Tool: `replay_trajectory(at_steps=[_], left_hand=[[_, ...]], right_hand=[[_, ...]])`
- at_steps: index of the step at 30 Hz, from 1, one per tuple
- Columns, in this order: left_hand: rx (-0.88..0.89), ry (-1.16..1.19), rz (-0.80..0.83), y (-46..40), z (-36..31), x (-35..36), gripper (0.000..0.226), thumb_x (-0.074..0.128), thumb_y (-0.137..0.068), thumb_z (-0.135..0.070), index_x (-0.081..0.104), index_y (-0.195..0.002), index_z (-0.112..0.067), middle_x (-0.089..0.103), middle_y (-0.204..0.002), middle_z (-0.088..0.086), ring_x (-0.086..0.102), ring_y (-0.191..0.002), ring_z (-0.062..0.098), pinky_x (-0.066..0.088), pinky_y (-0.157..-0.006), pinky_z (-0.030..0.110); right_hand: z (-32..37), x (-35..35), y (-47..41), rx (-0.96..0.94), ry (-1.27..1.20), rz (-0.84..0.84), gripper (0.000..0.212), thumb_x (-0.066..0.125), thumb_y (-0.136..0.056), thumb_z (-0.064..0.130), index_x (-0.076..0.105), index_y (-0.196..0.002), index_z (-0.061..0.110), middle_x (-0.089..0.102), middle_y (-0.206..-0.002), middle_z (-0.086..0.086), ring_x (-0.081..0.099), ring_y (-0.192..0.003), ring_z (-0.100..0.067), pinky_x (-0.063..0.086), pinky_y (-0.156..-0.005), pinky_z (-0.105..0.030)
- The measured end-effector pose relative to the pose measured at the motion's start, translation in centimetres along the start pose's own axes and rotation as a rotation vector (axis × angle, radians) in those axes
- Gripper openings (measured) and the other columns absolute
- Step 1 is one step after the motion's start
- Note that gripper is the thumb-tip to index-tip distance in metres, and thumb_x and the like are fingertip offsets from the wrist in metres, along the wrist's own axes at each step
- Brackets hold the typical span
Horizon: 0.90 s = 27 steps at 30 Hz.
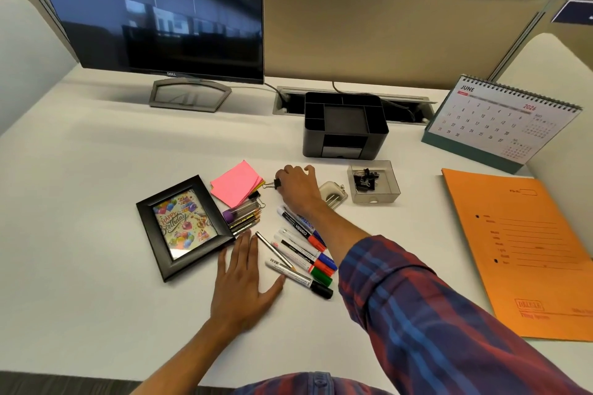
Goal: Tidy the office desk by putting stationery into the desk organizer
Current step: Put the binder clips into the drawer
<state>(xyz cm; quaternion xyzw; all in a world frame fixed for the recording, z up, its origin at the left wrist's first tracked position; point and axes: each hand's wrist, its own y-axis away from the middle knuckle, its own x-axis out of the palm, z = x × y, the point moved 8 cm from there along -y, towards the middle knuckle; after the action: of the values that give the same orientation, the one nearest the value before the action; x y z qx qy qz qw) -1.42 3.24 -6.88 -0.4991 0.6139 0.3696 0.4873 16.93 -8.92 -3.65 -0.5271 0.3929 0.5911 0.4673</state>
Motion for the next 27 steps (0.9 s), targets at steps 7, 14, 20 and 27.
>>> replay_trajectory(at_steps=[7, 14, 20, 27], left_hand=[[-0.003, -0.003, 0.000, -0.1, 0.1, 0.3, 0.090, 0.026, -0.090, -0.071, 0.012, -0.155, -0.011, 0.011, -0.163, 0.006, 0.012, -0.149, 0.019, 0.002, -0.120, 0.042], [-0.004, -0.010, 0.011, -0.1, 0.2, 0.6, 0.090, 0.025, -0.091, -0.072, 0.009, -0.156, -0.011, 0.009, -0.163, 0.006, 0.007, -0.150, 0.017, 0.003, -0.120, 0.044], [-0.005, -0.019, 0.017, -0.1, 0.3, 0.7, 0.091, 0.020, -0.090, -0.073, 0.008, -0.156, -0.011, 0.008, -0.163, 0.005, 0.007, -0.150, 0.017, 0.004, -0.120, 0.044], [-0.002, -0.018, 0.018, -0.1, 0.4, 0.7, 0.091, 0.018, -0.090, -0.074, 0.010, -0.155, -0.011, 0.009, -0.163, 0.006, 0.009, -0.150, 0.018, 0.005, -0.120, 0.045]], right_hand=[[-2.2, -1.8, 0.9, 0.087, -0.135, -0.119, 0.023, 0.052, -0.097, 0.033, 0.059, -0.117, 0.024, 0.057, -0.121, 0.002, 0.051, -0.115, -0.018, 0.022, -0.105, -0.042], [-6.8, -4.4, 2.7, 0.229, -0.251, -0.227, 0.029, 0.057, -0.093, 0.041, 0.061, -0.117, 0.026, 0.058, -0.121, 0.005, 0.051, -0.115, -0.016, 0.024, -0.103, -0.040], [-12.6, -5.5, 5.5, 0.452, -0.458, -0.394, 0.032, 0.067, -0.086, 0.043, 0.066, -0.109, 0.021, 0.065, -0.113, 0.004, 0.059, -0.103, -0.016, 0.029, -0.098, -0.037], [-17.3, -5.6, 8.7, 0.629, -0.450, -0.428, 0.035, 0.068, -0.086, 0.043, 0.066, -0.112, 0.019, 0.066, -0.115, -0.003, 0.057, -0.107, -0.022, 0.033, -0.098, -0.035]])
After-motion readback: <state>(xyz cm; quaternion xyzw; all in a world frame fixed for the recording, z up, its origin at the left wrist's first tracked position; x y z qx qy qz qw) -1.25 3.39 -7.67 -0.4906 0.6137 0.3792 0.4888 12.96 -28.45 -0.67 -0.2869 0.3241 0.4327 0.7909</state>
